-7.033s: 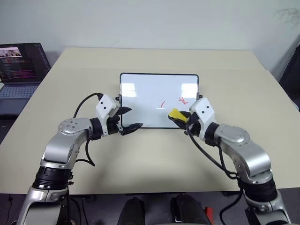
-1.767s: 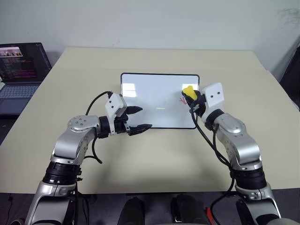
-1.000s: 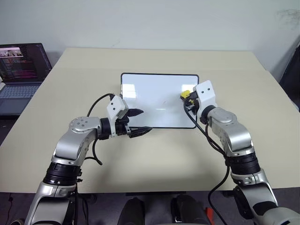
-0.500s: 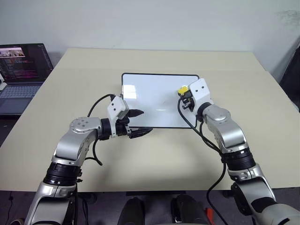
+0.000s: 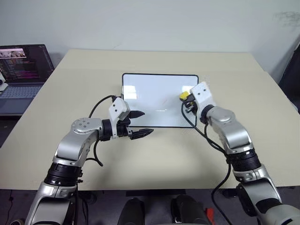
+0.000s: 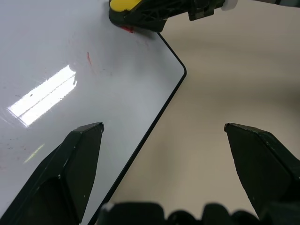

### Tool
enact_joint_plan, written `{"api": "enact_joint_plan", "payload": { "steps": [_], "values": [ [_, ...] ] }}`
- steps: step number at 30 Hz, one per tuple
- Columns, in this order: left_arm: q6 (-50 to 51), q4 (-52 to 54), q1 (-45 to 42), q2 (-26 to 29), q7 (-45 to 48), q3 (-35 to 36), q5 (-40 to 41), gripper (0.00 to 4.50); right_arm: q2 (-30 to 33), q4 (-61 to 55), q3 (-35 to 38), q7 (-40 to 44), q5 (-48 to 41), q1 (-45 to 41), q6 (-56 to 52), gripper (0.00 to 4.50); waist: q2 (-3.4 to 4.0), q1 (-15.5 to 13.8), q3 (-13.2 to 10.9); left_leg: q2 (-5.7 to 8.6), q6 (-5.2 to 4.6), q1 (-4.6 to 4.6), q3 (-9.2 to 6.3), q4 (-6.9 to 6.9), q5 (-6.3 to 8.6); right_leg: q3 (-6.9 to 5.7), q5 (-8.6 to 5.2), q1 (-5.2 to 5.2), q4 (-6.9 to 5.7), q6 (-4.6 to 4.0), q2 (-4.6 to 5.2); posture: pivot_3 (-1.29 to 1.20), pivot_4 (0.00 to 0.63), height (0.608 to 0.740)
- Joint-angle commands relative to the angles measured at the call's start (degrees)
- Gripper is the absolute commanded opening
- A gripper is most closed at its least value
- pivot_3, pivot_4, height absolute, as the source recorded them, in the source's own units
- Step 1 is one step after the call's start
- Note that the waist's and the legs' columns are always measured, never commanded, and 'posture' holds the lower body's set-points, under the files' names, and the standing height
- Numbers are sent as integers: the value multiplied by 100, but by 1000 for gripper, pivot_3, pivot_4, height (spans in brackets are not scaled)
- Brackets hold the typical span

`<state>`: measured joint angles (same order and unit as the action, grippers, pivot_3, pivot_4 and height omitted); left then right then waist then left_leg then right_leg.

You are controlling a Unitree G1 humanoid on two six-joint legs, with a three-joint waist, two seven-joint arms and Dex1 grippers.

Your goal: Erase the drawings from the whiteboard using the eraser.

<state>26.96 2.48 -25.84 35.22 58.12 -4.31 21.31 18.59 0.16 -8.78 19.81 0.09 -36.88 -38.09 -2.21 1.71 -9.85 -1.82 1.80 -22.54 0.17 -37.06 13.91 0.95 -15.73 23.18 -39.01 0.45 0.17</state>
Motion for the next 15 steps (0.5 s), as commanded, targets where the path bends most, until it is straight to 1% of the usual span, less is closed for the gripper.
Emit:
{"api": "enact_joint_plan", "payload": {
  "steps": [1, 3, 5, 11, 15],
  "values": [
    [-40, 217, -61, 5, 6, 56, 48, 4500, 211, -69, -232, 441, -64, 321, -427, 1197, -1, 0, 0, 0, 0, 0, 0, 1, 0, 0, 2, 0, 1, -5, 0, 0, 150, 740],
    [-34, 225, -57, 1, 2, 53, 50, 4500, 286, -222, -391, 657, -97, 450, -583, 1197, -2, 1, 2, 0, -1, 0, -1, 2, 0, -1, 2, 0, 2, -4, 1, 0, 150, 740],
    [-29, 226, -56, -1, 2, 53, 53, 4500, 294, -270, -438, 680, -67, 493, -620, 1197, -3, 19, 2, 0, -1, 1, 0, 1, 0, 0, -3, 0, 0, 5, 1, 0, 150, 740],
    [-17, 236, -47, -2, 3, 51, 53, 4500, 155, 221, -54, -68, 246, 81, -75, 1197, -2, 37, 1, 0, -9, 13, 4, 0, -6, 4, 4, -2, -4, 5, 0, 0, 150, 740],
    [-18, 242, -26, -3, -3, 57, 52, 4500, 244, 289, -61, 6, 229, 114, -45, 1196, -3, 12, 2, 0, -21, 12, 3, 2, -14, 2, 8, -3, -3, 6, -1, 0, 150, 740]
  ]
}}
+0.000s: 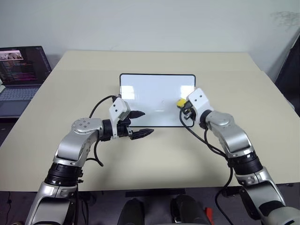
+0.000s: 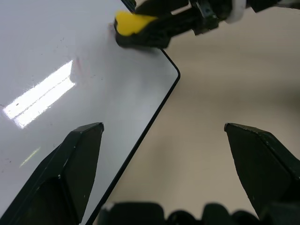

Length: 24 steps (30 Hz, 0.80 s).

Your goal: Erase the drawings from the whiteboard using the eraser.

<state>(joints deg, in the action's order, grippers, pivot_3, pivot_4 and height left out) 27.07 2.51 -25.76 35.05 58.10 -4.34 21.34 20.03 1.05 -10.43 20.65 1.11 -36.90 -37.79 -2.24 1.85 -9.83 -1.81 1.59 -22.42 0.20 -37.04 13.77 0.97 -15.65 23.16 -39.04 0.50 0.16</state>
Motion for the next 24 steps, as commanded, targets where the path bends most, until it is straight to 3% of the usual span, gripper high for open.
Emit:
{"api": "enact_joint_plan", "payload": {
  "steps": [1, 9, 19, 24],
  "values": [
    [-24, 241, -31, 13, -4, 62, 54, 4500, 113, 177, 84, -31, 116, 156, -94, 1196, 0, -3, 0, -1, 0, -1, 1, 0, 0, 1, 0, 0, 2, 0, 0, 0, 150, 740],
    [-29, 245, -19, -1, -7, 59, 59, 4500, 188, -258, -234, 587, -87, 468, -626, 1196, -1, 6, 1, -2, 0, -5, 1, 2, 0, 1, -1, 1, 5, 1, 2, 0, 150, 740],
    [-23, 254, 8, 0, -17, 71, 52, 4500, -122, 295, 221, -162, 151, -233, 153, 1196, 1, 13, -1, -3, -2, -1, 0, 2, -1, 0, 4, 3, 3, -5, 1, 0, 150, 740],
    [-11, 270, 35, 6, -30, 83, 56, 4500, -107, 264, -59, 90, 131, -147, 42, 1196, 1, 14, -1, -4, -2, -13, 2, 7, 0, 2, 1, 9, 9, -6, 2, 0, 150, 740]
  ]
}}
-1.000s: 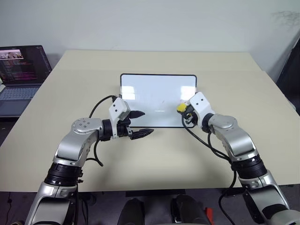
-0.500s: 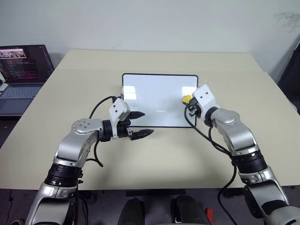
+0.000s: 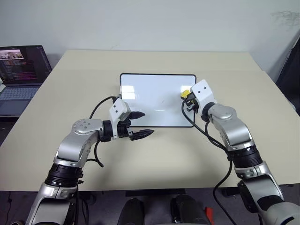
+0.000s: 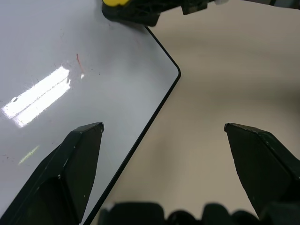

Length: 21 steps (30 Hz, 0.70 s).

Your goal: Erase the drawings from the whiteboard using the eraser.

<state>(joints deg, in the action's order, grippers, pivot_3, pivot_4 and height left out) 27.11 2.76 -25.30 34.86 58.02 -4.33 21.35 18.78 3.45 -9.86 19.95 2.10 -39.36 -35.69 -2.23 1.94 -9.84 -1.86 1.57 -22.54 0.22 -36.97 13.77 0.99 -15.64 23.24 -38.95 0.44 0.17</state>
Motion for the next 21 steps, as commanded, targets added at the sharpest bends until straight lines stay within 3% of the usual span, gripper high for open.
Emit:
{"api": "enact_joint_plan", "payload": {
  "steps": [1, 6, 13, 21],
  "values": [
    [-11, 248, -1, 27, -25, 86, 57, 4500, 55, -65, -256, 323, 20, 187, -264, 1196, 0, 7, 0, -1, 0, 0, 2, 0, 0, 1, 0, 0, 0, 0, 0, 0, 150, 740],
    [-5, 192, 77, 133, -31, 181, 44, 4500, 159, -428, -638, 769, 32, 480, -546, 1196, 0, 14, 0, -7, -1, 3, 0, 1, 0, 0, -1, 0, 0, 0, 1, 0, 150, 740],
    [-72, 25, 66, 310, -36, 290, -2, 4500, -48, 186, -12, -277, 313, 15, 184, 1196, 3, -4, -2, -5, -4, 11, -3, -1, -3, -2, 3, -3, -6, 1, 0, 0, 150, 740],
    [-171, -301, 24, 510, -52, 343, -175, 4500, -431, 55, -615, 295, 268, -22, 112, 1196, 4, 45, -2, -10, -4, -5, 1, 5, -1, 1, -3, 9, 1, -6, 4, 0, 150, 740]
  ]
}}
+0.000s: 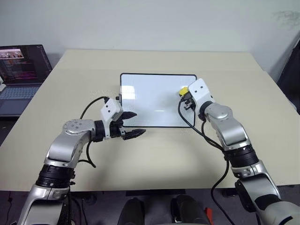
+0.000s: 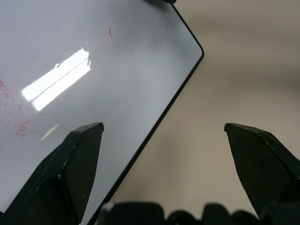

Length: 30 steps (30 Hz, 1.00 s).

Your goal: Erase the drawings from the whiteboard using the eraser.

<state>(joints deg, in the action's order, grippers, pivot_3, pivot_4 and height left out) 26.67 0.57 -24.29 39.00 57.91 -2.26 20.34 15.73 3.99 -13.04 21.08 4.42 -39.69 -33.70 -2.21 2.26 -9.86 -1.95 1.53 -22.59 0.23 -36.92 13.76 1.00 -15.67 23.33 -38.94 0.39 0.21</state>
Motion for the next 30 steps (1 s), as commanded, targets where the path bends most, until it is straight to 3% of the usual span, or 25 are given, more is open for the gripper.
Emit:
{"api": "enact_joint_plan", "payload": {
  "steps": [1, 5, 14, 24, 30],
  "values": [
    [-154, -136, -98, 106, -41, 131, -112, 4500, -174, 17, -379, 223, 59, 27, -81, 1196, 1, 19, -1, -3, 0, 1, -1, 1, 0, -1, 0, 0, -1, -1, 0, 0, 150, 740],
    [-226, -251, -152, 121, -9, 115, -204, 4500, -264, 221, -986, 263, 469, 106, 98, 1196, 2, 14, -1, -8, 0, -1, -7, 1, 0, -9, -1, 2, -3, -3, -2, 0, 150, 740],
    [-191, -194, -90, 75, 2, 80, -214, 4500, -166, 844, -516, -603, 849, -351, 881, 1195, 2, -37, -1, -4, 1, 1, -7, -5, -2, -9, 2, 1, -7, 0, 2, 0, 150, 740],
    [-173, -172, -89, 9, 23, 50, -214, 4500, -169, 194, -1261, 907, 712, 253, 161, 1195, 1, -29, -1, -8, 0, 1, -7, 0, 0, -9, -1, 0, -4, -4, 1, 0, 150, 740],
    [-159, -163, -83, 10, 40, 49, -210, 4500, -285, 652, -421, -204, 867, -211, 574, 1195, 3, -39, -2, -9, 0, 5, -9, -6, -3, -11, 5, -1, -9, -4, 0, 0, 150, 740]
  ]
}}
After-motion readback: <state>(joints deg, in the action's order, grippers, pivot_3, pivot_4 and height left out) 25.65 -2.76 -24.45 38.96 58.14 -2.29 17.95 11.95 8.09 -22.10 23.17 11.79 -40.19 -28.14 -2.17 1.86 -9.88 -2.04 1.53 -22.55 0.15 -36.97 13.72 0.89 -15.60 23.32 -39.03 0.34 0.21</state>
